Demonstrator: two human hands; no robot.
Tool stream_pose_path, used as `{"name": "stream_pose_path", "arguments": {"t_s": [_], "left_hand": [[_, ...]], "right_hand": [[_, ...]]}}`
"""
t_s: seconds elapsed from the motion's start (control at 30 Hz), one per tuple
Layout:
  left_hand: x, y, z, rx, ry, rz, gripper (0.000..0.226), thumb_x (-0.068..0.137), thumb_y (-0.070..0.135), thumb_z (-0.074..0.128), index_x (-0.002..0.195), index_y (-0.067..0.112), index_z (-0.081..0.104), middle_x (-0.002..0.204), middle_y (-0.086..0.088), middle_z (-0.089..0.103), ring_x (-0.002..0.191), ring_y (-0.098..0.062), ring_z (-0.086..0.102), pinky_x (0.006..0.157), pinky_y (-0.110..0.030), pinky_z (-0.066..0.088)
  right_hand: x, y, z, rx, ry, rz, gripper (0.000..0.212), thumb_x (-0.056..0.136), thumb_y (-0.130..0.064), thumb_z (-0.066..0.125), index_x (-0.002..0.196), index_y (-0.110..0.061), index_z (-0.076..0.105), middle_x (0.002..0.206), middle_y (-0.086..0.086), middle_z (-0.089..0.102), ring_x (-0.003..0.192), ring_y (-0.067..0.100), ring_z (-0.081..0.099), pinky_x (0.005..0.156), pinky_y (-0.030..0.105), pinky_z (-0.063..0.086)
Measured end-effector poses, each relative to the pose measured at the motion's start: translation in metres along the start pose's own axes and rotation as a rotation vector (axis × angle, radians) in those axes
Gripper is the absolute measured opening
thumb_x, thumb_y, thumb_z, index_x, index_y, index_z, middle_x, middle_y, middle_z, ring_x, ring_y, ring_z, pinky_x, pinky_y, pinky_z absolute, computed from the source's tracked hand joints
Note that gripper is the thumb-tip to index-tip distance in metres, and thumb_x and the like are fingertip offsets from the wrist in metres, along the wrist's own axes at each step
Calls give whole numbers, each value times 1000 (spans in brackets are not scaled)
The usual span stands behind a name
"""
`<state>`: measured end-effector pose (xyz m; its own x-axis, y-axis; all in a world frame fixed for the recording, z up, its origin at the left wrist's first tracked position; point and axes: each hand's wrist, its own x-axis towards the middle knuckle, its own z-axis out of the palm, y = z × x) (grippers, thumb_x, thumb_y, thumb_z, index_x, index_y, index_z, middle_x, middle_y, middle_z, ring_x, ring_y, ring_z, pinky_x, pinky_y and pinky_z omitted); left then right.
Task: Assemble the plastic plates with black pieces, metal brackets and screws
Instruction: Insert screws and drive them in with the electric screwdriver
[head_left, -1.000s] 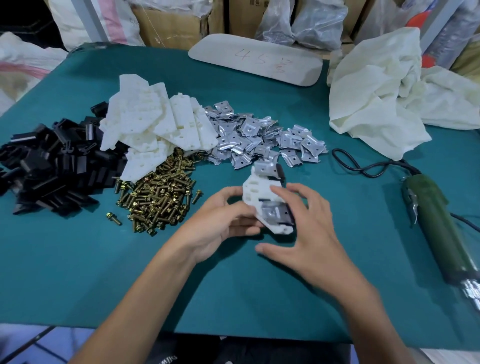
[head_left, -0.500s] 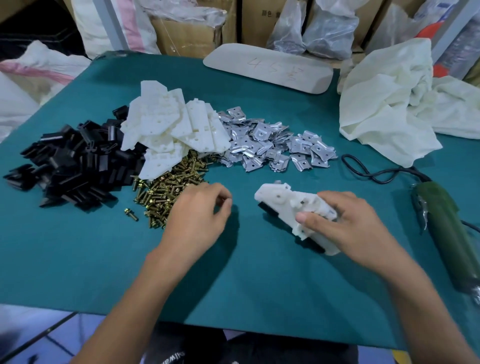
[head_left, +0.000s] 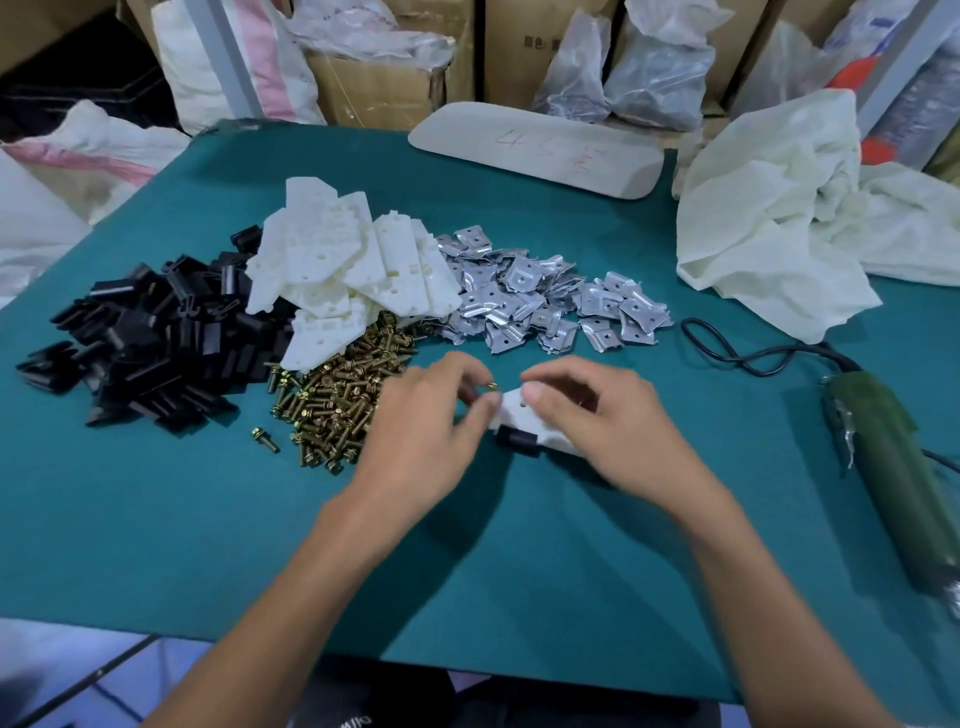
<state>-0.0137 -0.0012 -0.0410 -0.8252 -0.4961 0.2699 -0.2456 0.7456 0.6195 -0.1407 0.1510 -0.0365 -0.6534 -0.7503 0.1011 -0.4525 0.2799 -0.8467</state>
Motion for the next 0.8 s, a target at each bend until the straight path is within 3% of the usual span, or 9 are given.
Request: {"name": "stream_pose_path", "arguments": {"t_s": [0.1,0.2,0.3,0.4,0.5,0.63,0.8], "left_hand": [[-16,21,8,-194,-49,-21,13,90,32,70,98,34,61,79,21,66,79,-1,57,75,-20,42],[-22,10,1,-281,-139,-36,24,87,31,74,107,36,61,87,26,70,83,0,61,76,-8,39],[-11,-26,-15,97,7,28,15,90,20,74,104,23,71,93,13,69,91,-14,59,87,-22,39],[-1,-53,-26,393,-13,-52,16,91,25,74,105,19,76,98,-4,63,98,-30,51,96,-41,38],[3,-54,-23,462,-93,-66,21,93,30,70,112,21,75,98,-5,64,101,-33,52,96,-47,38],[2,-49,-20,521,-88,-40,18,91,23,72,108,18,75,99,-6,68,100,-35,53,92,-47,39],[-9,-45,-21,496,-97,4,6,88,18,74,92,21,71,87,6,70,95,-28,50,84,-41,33]], "right_hand": [[-13,-3,10,224,-35,48,4,95,-21,74,92,-24,75,84,-3,76,77,10,66,77,35,55],[-24,5,-4,312,59,89,15,95,-10,72,84,-19,75,75,-4,74,66,6,62,66,22,51],[-34,15,-26,178,198,153,16,93,-15,73,80,-24,74,76,-8,74,66,6,62,68,21,53],[-47,15,-31,-43,207,136,14,92,-17,74,82,-28,73,73,-15,69,65,3,56,65,11,43],[-56,5,-9,-247,60,19,8,95,-23,71,96,-30,75,84,-13,69,77,9,60,72,16,42],[-61,1,25,-511,-132,-84,26,105,-29,54,125,-22,69,111,-4,62,105,15,56,89,27,39],[-71,4,23,-525,-114,-80,17,105,-23,52,112,-23,67,107,-8,58,104,15,55,78,27,38]]}}
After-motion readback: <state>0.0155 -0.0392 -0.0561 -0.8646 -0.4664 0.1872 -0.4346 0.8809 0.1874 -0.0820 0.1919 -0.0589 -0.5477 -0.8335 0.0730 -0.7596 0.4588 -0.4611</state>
